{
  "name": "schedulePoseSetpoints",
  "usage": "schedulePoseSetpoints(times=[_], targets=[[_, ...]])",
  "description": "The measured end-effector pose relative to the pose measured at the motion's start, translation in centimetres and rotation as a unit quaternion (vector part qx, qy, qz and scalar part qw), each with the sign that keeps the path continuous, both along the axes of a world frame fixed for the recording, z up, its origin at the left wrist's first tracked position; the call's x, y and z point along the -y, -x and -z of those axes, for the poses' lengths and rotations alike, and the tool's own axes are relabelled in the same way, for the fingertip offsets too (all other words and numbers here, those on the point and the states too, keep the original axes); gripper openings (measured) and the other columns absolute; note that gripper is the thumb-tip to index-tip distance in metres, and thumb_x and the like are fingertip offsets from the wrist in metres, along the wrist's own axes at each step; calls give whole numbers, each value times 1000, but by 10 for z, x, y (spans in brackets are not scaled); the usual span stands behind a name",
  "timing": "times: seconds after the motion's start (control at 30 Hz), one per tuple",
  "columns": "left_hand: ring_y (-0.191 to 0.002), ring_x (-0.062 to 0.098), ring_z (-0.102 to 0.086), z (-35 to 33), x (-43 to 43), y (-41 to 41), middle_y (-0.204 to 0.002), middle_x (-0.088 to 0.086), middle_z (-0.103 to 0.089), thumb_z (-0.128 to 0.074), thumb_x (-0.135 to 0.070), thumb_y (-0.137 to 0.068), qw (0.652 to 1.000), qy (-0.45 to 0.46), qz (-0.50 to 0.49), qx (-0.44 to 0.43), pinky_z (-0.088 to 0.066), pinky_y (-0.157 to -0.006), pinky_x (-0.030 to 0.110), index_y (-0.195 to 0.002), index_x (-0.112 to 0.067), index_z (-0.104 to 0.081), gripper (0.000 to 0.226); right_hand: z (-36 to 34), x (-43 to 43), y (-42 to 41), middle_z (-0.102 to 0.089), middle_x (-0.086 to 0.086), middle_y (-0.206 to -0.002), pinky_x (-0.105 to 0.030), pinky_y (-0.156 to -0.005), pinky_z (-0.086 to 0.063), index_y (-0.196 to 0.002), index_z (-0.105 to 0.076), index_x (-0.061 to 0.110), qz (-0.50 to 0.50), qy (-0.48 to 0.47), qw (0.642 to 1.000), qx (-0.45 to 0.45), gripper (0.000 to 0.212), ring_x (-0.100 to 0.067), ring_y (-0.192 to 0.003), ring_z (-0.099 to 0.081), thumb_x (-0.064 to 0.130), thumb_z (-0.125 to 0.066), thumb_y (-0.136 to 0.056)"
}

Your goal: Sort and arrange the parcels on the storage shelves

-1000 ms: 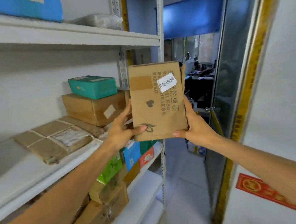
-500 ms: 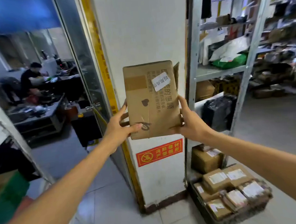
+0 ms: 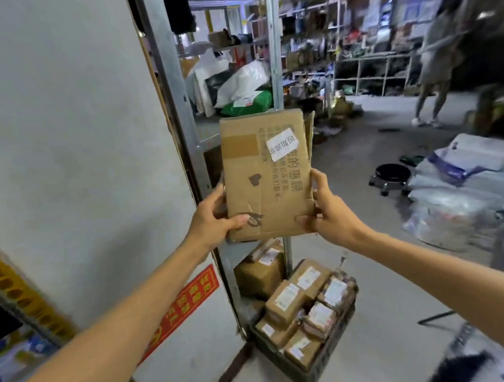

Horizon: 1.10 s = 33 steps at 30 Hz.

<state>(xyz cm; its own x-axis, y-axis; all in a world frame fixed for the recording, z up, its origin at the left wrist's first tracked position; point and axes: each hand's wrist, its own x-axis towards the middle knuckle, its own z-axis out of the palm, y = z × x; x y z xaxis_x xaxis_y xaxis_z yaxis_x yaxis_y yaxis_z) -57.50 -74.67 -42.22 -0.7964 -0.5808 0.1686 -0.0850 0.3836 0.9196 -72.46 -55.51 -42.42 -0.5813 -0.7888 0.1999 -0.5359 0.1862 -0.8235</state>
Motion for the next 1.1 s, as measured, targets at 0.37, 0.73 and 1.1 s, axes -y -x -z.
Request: schedulePoseSetpoints(times=[0.37, 0.73, 1.1], targets=[[-122, 10, -50, 40, 64, 142, -134, -7, -53, -76, -2, -78, 990, -2, 138, 27, -45, -103, 32, -149, -23, -31, 87, 33, 28, 77, -55, 12, -116, -40, -83, -58, -136, -16, 25, 137, -13, 989, 45, 74, -20, -106, -61, -4, -61, -86], [-124, 17, -52, 93, 148, 270, -139, 1, -53, -83, -4, -70, 972, -24, 213, 94, -43, -104, 32, -150, -18, -33, 96, 77, 101, 153, -56, 10, -111, -42, -87, -56, -135, -19, 21, 246, -36, 964, 97, 68, -21, -105, -62, -3, -58, -85], [-127, 24, -51, 181, 169, 405, -142, 0, -50, -85, -7, -68, 962, -53, 197, 180, -43, -107, 46, -150, -23, -31, 99, 164, 127, 283, -53, 7, -116, -16, -68, -52, -147, -12, 26, 267, -80, 947, 157, 81, -19, -93, -64, -1, -60, -87]])
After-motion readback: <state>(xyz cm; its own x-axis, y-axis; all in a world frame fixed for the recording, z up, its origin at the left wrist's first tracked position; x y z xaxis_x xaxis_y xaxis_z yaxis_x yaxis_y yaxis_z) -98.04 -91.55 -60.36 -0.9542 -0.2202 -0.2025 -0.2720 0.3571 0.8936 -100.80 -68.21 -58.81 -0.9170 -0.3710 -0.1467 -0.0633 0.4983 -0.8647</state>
